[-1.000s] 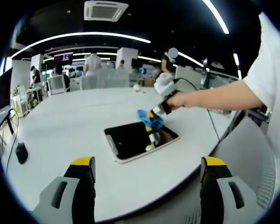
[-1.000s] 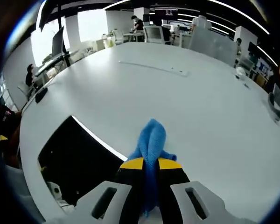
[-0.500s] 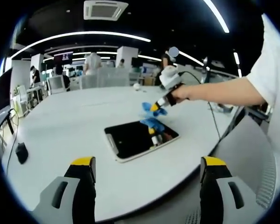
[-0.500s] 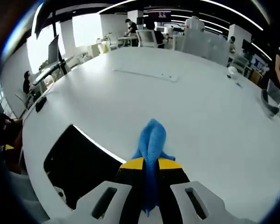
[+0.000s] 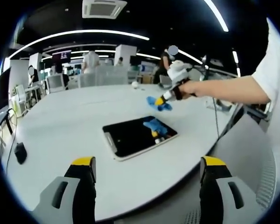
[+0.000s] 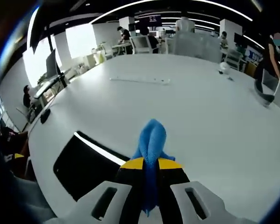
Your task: Wipe the mirror surface with the cleaning cloth until all visible marks leave the cleaned area.
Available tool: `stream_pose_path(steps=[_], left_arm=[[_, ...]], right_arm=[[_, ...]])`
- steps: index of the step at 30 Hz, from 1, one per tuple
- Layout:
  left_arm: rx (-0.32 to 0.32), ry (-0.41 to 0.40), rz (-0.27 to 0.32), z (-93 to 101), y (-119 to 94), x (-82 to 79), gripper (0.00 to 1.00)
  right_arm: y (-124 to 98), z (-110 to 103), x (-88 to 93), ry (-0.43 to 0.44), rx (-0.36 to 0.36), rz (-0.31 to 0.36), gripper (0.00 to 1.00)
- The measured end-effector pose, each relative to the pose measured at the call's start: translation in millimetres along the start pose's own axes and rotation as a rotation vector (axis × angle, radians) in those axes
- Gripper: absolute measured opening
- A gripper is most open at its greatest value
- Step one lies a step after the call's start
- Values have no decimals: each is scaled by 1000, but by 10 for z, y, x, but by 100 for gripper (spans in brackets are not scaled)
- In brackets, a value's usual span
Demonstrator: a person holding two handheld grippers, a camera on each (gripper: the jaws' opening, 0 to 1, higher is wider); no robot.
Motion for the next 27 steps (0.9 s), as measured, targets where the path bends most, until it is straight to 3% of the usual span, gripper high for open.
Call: stream_pose_path(steps=[12, 27], left_arm=[[8, -1, 4, 6, -3, 0, 93], [2, 9, -2, 14, -7, 6, 92]], right_arm=[[-241, 118, 161, 19, 22, 10, 3], [-406, -163, 567, 3, -3, -44, 3]])
Point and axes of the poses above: the point that each gripper's makers call its tool centre point, and the gripper's own axes: y roughly forward along the fingers, z roughly to its right, x roughly out of its underside, the point moved 9 cm from there along -y, roughly backward along the fingers, and after that the axes turned 12 degrees about -x, right-handed, at the moved point
